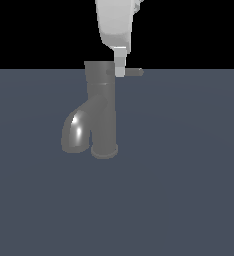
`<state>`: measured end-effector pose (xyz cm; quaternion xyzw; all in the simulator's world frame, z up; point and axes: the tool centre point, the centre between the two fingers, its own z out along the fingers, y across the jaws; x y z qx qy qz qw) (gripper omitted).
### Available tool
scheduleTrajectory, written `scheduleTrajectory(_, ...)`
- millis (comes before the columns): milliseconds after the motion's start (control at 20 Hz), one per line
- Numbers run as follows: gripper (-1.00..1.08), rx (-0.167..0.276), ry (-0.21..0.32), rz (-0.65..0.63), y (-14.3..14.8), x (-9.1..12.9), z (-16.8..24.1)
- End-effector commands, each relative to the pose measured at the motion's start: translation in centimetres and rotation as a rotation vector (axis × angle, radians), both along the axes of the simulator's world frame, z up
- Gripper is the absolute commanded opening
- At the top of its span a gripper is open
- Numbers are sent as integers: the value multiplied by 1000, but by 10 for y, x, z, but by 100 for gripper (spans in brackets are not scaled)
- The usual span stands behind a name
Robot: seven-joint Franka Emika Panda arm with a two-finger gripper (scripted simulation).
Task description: Turn on the faucet by rotating a designated handle.
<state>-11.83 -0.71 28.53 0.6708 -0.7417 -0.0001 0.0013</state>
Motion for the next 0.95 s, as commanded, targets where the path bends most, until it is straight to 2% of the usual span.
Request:
scheduleTrajectory(0, -100, 0, -3, -12, -14, 9, 0)
scheduleTrajectory(900, -100, 2, -2, -27, -70, 52, 0)
